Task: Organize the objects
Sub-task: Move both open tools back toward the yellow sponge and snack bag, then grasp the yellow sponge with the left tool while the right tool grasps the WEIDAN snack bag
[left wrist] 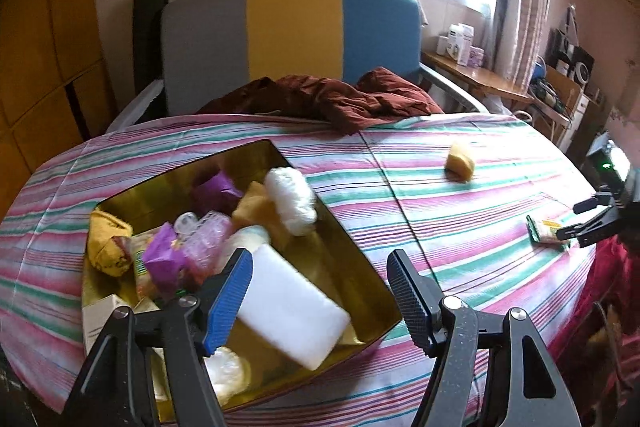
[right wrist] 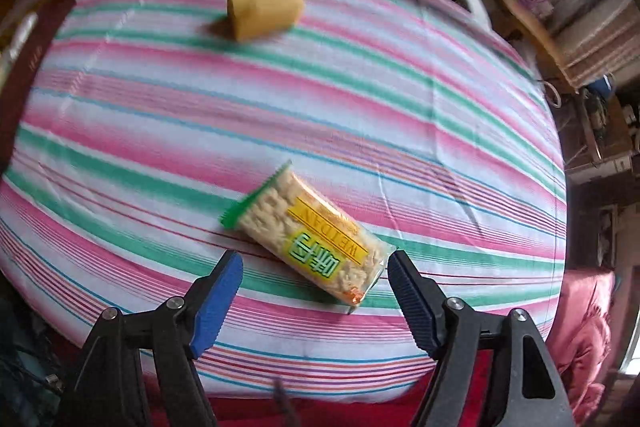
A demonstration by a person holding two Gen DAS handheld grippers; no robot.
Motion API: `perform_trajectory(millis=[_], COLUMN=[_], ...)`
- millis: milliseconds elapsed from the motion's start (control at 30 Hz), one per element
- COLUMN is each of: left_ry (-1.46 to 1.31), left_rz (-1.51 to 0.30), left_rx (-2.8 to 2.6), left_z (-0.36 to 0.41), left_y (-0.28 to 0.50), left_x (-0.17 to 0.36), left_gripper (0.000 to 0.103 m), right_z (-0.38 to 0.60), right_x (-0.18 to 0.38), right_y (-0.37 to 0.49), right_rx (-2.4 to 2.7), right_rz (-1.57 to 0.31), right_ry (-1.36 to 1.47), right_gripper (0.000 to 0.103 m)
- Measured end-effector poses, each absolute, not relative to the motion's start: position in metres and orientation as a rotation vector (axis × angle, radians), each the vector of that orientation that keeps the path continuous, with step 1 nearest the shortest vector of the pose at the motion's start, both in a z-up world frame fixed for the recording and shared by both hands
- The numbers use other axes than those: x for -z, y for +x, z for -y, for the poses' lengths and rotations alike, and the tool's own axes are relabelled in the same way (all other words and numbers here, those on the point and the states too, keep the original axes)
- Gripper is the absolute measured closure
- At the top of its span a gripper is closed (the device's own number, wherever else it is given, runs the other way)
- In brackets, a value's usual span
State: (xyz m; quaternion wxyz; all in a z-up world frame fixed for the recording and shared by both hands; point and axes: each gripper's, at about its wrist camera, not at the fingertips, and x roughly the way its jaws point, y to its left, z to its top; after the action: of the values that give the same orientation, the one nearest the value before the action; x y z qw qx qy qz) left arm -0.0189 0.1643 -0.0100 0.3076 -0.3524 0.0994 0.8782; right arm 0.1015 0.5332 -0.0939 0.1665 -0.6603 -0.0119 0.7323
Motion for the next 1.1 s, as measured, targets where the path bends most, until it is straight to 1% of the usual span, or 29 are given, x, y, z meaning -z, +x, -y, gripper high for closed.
perform_trajectory(millis=[100,267,433,500,533,567,600,700,833,967,1033,1100], left_ry=[-0.927,-0.943,-0.927,-0.92,-0.919,-0.92,-0.92,-0.925,-0.957,-0.972,-0.977,-0.972], left_rz=[-0.284,-0.29,-0.32,-0.335,-0.339,-0.341,-0.343,-0.35,-0.338,-0.364,-0.393,-0.423], left_rx=[-2.302,-2.271,-2.228,-2.21,-2.2,-2.191,-2.181,-2.16,-2.116,-2.086,-2.069,-2.052], left_z=[-0.176,-0.195,-0.219,-0.228,-0.233,-0.237,-0.242,-0.258,-0.284,-0.315,-0.331,-0.35], left_y=[-0.018,-0.022,-0.017,-0.016,-0.016,-0.016,-0.016,-0.017,-0.022,-0.029,-0.032,-0.035], left_x=[0.009,0.007,0.005,0.004,0.004,0.004,0.004,0.006,0.007,0.011,0.014,0.017], left_gripper=[0.033,0.032,0.032,0.032,0.032,0.032,0.032,0.032,0.031,0.031,0.031,0.029], right_z=[-0.539,-0.545,-0.56,-0.564,-0.565,-0.566,-0.568,-0.577,-0.587,-0.601,-0.61,-0.619], right_x=[0.108,0.116,0.12,0.118,0.117,0.115,0.113,0.111,0.106,0.108,0.105,0.108], right_y=[0.096,0.087,0.082,0.083,0.083,0.082,0.081,0.074,0.061,0.054,0.054,0.055], right_rx=[-2.058,-2.052,-2.084,-2.115,-2.12,-2.123,-2.136,-2.124,-2.096,-2.066,-2.091,-2.094], right_rz=[0.082,0.153,0.069,0.001,-0.007,-0.021,-0.051,-0.133,-0.182,-0.292,-0.373,-0.454], right_ry=[-1.961,-2.02,-2.032,-2.031,-2.019,-2.004,-1.975,-1.899,-1.831,-1.797,-1.73,-1.671], right_gripper=[0.027,0.027,0.028,0.045,0.048,0.054,0.057,0.058,0.058,0.057,0.057,0.057])
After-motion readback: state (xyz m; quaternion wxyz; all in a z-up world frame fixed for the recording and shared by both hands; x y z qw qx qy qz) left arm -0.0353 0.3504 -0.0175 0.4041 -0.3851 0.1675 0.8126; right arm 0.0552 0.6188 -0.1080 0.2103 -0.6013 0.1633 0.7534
